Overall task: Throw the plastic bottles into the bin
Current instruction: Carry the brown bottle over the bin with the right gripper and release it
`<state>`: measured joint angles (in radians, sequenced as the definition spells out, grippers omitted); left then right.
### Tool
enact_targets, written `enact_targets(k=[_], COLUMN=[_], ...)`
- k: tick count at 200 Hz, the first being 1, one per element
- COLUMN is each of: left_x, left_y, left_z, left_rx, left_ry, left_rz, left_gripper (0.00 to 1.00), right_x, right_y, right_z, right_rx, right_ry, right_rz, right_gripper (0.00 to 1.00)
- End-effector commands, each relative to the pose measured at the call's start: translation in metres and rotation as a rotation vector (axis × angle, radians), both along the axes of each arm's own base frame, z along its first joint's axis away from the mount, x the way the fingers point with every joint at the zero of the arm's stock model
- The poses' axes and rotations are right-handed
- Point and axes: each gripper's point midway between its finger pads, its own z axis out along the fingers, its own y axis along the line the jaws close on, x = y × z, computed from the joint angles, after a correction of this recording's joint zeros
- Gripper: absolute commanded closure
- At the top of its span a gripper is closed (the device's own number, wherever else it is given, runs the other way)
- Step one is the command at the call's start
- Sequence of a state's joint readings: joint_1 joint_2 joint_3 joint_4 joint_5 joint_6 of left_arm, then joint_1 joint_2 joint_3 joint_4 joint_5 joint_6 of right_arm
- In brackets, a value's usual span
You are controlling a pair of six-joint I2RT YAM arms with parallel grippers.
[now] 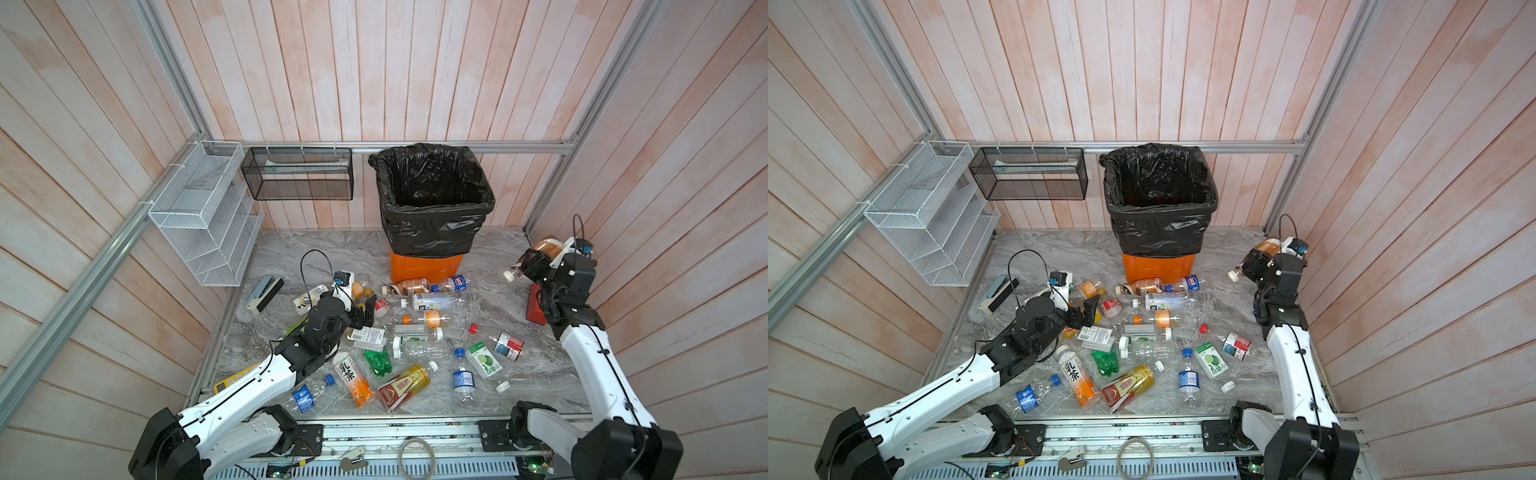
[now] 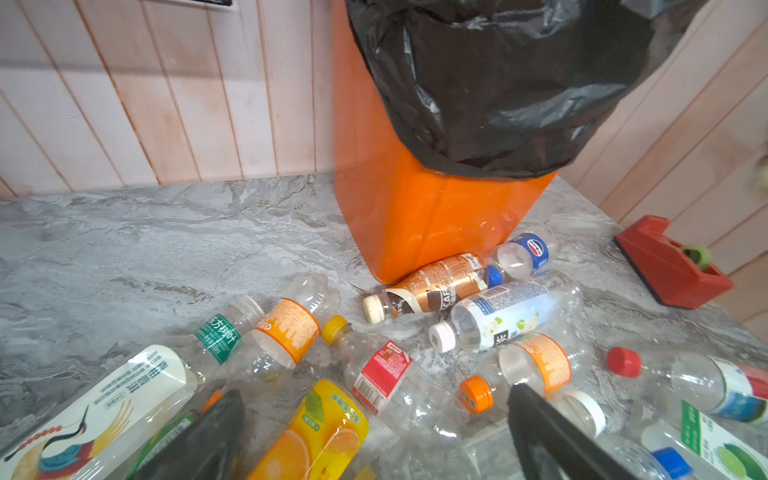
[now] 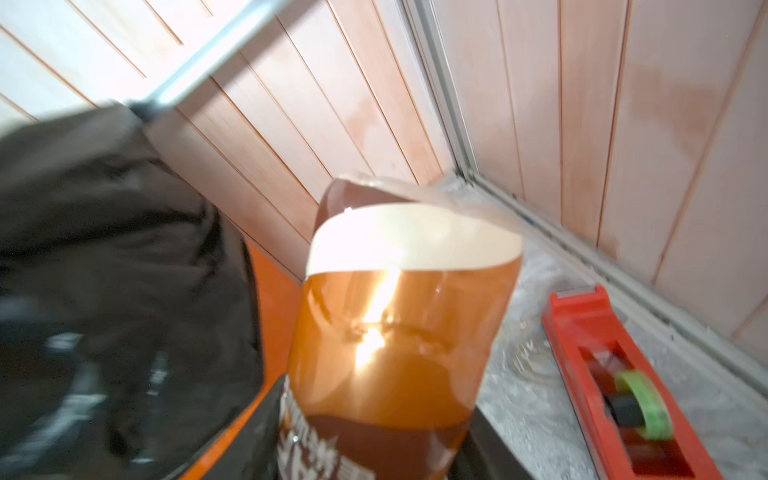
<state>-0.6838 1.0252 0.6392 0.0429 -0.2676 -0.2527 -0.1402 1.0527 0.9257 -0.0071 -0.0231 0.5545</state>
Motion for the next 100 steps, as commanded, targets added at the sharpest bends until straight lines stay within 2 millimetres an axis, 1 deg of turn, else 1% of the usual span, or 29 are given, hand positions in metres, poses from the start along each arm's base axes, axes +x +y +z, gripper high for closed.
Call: enact_targets(k=[1,11,12,16,18,19,25,26,29,32,33,40,43,47,48,56,62,65,69,70,71,80,84,85,86,88,91,94,100], left_x=[0.0,-0.001,-0.001,-0.001,-0.001,-0.001,-0.002,-0.002,-0.002,-0.002,-0.003,-0.003,-0.004,-0.004,-0.004,-0.005,-0.005,-0.005,-0.005,-0.005,-0.006,-0.005,-0.005,-0.005,-0.005,-0.005,-0.005,-0.004,-0.004], left_y=[0.015,0.018,0.018,0.02,0.02,0.021,0.022,0.022,0.022,0.023,0.023,0.024,0.024,0.025,0.025,0.025,0.025,0.025,0.025,0.025,0.025,0.026,0.026,0.026,0.026,0.026,0.027,0.028,0.028], left_z=[-0.003,-0.006,-0.006,-0.008,-0.008,-0.008,-0.01,-0.009,-0.009,-0.01,-0.011,-0.012,-0.012,-0.012,-0.012,-0.012,-0.012,-0.012,-0.012,-0.012,-0.012,-0.012,-0.013,-0.012,-0.012,-0.013,-0.013,-0.013,-0.014], left_rx=[-0.03,-0.032,-0.034,-0.035,-0.037,-0.038,-0.041,-0.042,-0.045,-0.045,-0.045,-0.048,-0.049,-0.052,-0.052,-0.056,-0.056,-0.057,-0.059,-0.059,-0.059,-0.058,-0.058,-0.058,-0.058,-0.058,-0.056,-0.054,-0.048], left_ry=[0.012,0.018,0.018,0.023,0.024,0.023,0.029,0.029,0.029,0.033,0.034,0.039,0.04,0.041,0.042,0.044,0.046,0.047,0.047,0.047,0.048,0.052,0.056,0.056,0.057,0.059,0.062,0.066,0.075], left_rz=[0.074,0.083,0.083,0.087,0.089,0.09,0.094,0.095,0.095,0.098,0.098,0.101,0.103,0.104,0.104,0.102,0.102,0.102,0.103,0.103,0.103,0.106,0.108,0.109,0.11,0.111,0.115,0.119,0.123], left_gripper=[0.0,0.0,0.0,0.0,0.0,0.0,0.0,0.0,0.0,0.0,0.0,0.0,0.0,0.0,0.0,0.0,0.0,0.0,0.0,0.0,0.0,0.0,0.0,0.0,0.0,0.0,0.0,0.0,0.0], right_x=[-0.019,-0.026,-0.026,-0.03,-0.03,-0.031,-0.033,-0.034,-0.035,-0.034,-0.034,-0.033,-0.031,-0.026,-0.03,-0.022,-0.015,-0.01,-0.001,-0.001,0.003,0.025,0.038,0.038,0.044,0.049,0.056,0.068,0.083], right_y=[0.004,0.01,0.01,0.014,0.014,0.015,0.021,0.022,0.025,0.028,0.03,0.037,0.044,0.049,0.053,0.07,0.085,0.097,0.112,0.112,0.119,0.151,0.164,0.164,0.17,0.176,0.182,0.194,0.207], right_z=[0.096,0.131,0.131,0.148,0.15,0.157,0.171,0.178,0.187,0.191,0.197,0.211,0.22,0.221,0.233,0.247,0.252,0.256,0.256,0.256,0.256,0.252,0.246,0.246,0.243,0.24,0.235,0.227,0.216], right_rx=[-0.042,-0.036,-0.036,-0.029,-0.027,-0.026,-0.017,-0.015,-0.012,-0.009,-0.007,-0.003,0.0,0.004,0.001,-0.006,-0.014,-0.025,-0.041,-0.041,-0.048,-0.069,-0.071,-0.071,-0.072,-0.074,-0.076,-0.084,-0.104], right_ry=[-0.236,-0.342,-0.342,-0.395,-0.401,-0.421,-0.466,-0.486,-0.513,-0.525,-0.54,-0.575,-0.595,-0.595,-0.623,-0.646,-0.651,-0.656,-0.649,-0.649,-0.645,-0.614,-0.578,-0.578,-0.56,-0.543,-0.522,-0.482,-0.422], right_rz=[0.008,0.033,0.033,0.048,0.051,0.056,0.077,0.083,0.094,0.103,0.113,0.138,0.16,0.175,0.185,0.23,0.262,0.29,0.323,0.323,0.341,0.444,0.485,0.485,0.51,0.531,0.548,0.588,0.624], right_gripper=[0.47,0.48,0.48,0.48,0.48,0.48,0.48,0.47,0.47,0.48,0.47,0.47,0.47,0.47,0.47,0.47,0.47,0.47,0.46,0.46,0.46,0.44,0.44,0.44,0.43,0.43,0.42,0.4,0.35])
